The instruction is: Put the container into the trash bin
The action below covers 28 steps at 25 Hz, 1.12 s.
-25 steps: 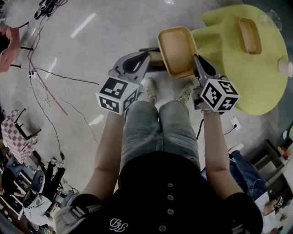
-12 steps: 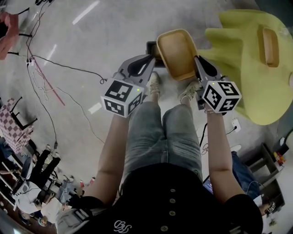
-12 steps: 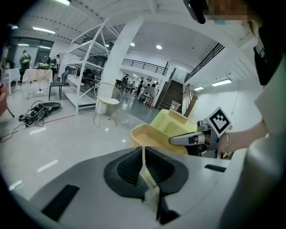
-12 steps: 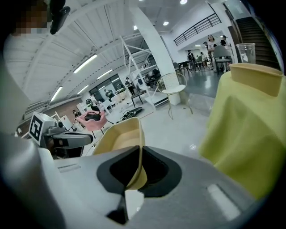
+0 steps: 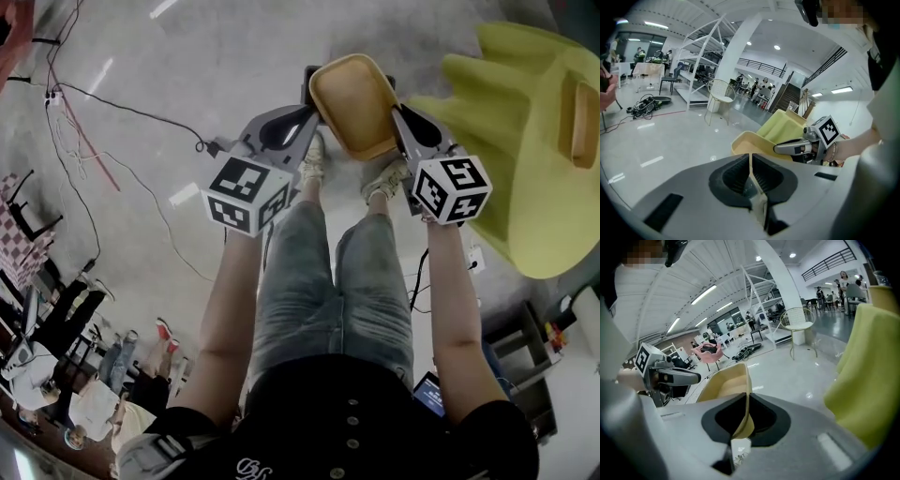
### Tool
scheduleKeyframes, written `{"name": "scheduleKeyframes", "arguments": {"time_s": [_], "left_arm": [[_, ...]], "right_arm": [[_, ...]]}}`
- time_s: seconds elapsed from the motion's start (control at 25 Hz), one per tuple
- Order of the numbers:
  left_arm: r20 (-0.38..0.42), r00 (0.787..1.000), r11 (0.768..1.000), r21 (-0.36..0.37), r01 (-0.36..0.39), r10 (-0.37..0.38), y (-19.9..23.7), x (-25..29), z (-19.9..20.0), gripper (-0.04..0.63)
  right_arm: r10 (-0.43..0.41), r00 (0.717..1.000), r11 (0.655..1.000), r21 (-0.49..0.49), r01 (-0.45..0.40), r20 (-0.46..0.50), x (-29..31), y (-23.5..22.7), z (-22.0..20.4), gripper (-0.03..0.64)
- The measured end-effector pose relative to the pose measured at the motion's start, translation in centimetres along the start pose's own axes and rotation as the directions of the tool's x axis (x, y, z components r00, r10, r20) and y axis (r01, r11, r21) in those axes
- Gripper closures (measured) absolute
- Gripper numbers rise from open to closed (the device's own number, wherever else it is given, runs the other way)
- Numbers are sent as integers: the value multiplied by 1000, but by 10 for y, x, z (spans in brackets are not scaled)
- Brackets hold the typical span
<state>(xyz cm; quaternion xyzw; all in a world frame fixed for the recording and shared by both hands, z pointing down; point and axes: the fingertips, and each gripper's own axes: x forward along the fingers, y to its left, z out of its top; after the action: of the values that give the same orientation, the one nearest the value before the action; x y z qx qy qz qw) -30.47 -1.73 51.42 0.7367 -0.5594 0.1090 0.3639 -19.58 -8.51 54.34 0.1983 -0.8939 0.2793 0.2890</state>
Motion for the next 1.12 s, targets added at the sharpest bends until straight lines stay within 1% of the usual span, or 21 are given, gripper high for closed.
{"name": "scheduleKeyframes", "arguments": {"time_s": [0.24, 0.44, 0.68, 0.88, 0.92, 0.96, 1.0, 1.12], "left_arm": [[-1, 1000, 997, -69, -18, 18, -1, 11, -31, 568], [-5, 1000, 992, -121, -29, 28, -1, 23, -53, 569], [-11, 1000, 992, -125, -23, 22, -4, 34, -63, 568], [-14, 1000, 993, -120, -20, 18, -13, 40, -65, 569], [-15, 1000, 993, -120, -20, 18, -11, 39, -66, 569], [-15, 1000, 993, -120, -19, 18, -7, 38, -67, 568], [-14, 1000, 992, -121, -19, 17, 0, 36, -67, 569], [-6, 1000, 992, -123, -17, 16, 19, 30, -67, 569]], "right_arm": [[29, 997, 997, -66, -33, -68, 19, -1, -21, 595], [23, 991, 990, -138, -41, -132, 34, -9, -41, 595], [23, 981, 980, -188, -60, -195, 50, -21, -63, 595], [-7, 973, 974, -220, -45, -231, 49, -33, -74, 592], [-12, 972, 973, -226, -42, -234, 51, -32, -76, 579], [-19, 972, 973, -230, -36, -233, 55, -30, -76, 531], [-27, 973, 972, -232, -28, -229, 61, -26, -75, 497], [-41, 978, 974, -226, -6, -205, 75, -16, -67, 489]]}}
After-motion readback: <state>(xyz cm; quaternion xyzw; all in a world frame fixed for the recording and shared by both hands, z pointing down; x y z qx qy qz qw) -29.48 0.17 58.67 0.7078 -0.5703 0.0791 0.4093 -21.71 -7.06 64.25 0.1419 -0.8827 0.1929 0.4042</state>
